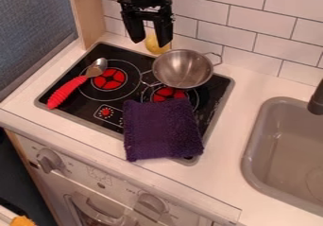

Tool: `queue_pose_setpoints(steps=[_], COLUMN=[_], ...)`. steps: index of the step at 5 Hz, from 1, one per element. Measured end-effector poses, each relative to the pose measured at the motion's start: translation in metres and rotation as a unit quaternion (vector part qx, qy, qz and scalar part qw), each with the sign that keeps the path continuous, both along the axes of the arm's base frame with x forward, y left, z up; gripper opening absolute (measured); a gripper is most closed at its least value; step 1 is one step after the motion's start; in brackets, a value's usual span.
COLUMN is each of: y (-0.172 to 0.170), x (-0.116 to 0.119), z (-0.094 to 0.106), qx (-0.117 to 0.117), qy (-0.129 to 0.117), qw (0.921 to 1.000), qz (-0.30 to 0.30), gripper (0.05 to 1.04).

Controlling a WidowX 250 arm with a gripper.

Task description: Move the purple cloth to the bottom of the stove, in between the right and left burners

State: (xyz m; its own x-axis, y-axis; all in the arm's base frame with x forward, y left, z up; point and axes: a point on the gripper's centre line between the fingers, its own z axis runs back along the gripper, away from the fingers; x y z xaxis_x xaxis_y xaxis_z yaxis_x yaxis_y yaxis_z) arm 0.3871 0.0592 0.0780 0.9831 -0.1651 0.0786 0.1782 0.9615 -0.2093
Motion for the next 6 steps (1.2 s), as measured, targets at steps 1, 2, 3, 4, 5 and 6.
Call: queue_pose_setpoints(steps=[1,2,3,4,5,6], y=[-0.001,-0.004,-0.007,-0.018,-0.035,-0.055], x=[-0.002,-0.014,-0.019,-0.028,-0.048,-0.073], z=[-0.013,-0.019,-0.003,0.008,0.016,0.014], qx=[-0.004,-0.012,-0.013,-0.013,-0.009,-0.004], qy=[0.016,0.049,0.040,0.029,0.016,0.012], qw=[0.9999,0.9986,0.9987,0.9991,0.9997,0.9999], qz=[0.003,0.017,0.029,0.027,0.018,0.001], gripper=[1.000,1.000,1.000,1.000,1.000,1.000])
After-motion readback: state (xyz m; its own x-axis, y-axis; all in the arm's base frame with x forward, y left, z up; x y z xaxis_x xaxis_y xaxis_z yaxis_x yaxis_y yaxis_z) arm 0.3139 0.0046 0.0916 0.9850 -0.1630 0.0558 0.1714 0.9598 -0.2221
